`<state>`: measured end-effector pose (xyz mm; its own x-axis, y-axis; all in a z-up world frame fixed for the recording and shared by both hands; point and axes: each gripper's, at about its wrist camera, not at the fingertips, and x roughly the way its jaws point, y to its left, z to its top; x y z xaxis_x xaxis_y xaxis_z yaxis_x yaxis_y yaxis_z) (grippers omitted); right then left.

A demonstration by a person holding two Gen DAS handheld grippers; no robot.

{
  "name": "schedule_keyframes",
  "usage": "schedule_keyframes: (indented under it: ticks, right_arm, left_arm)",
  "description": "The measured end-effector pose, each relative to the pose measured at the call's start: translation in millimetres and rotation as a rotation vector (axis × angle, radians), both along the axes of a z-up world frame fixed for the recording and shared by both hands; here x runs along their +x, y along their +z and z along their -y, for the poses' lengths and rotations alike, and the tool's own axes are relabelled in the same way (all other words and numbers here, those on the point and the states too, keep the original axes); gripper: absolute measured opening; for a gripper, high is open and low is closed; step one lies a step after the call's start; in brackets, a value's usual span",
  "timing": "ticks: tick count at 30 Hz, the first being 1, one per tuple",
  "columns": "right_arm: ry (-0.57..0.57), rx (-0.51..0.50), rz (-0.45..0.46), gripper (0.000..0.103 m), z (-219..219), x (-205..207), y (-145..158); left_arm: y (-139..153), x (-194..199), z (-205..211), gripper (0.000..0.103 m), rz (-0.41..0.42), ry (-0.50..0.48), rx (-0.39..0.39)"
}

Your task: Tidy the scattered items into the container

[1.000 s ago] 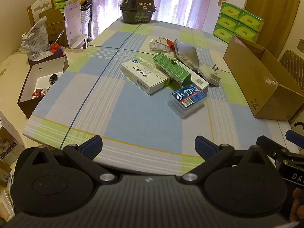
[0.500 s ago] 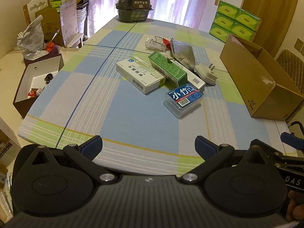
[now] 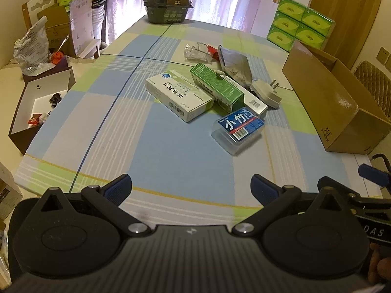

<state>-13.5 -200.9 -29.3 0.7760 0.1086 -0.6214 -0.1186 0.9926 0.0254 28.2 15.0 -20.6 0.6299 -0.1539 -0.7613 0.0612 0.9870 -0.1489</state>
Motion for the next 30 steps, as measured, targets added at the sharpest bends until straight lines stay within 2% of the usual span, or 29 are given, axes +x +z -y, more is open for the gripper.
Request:
schedule_keyframes:
  ticks: [8, 18, 22, 30]
  right_arm:
    - [0.06, 0.001, 0.027, 0.103, -3, 27, -6]
    - [0.085, 0.008, -0.059, 0.103, 11, 74, -28]
    - [0.094, 0.037, -0.073, 0.103, 22, 86, -36]
    - [0.099, 0.087, -0.083, 0.103, 34, 96, -48]
  left_arm:
    - [-1, 31, 2, 0.102, 0.02, -0.124, 0.039]
    - [-19, 79, 43, 0.099, 0.096, -0.524, 0.124]
    - [-33, 93, 54, 0.093, 0.12, -0.644, 0.188]
    - [-57, 124, 73, 0.077, 0.082, -0.737, 0.195]
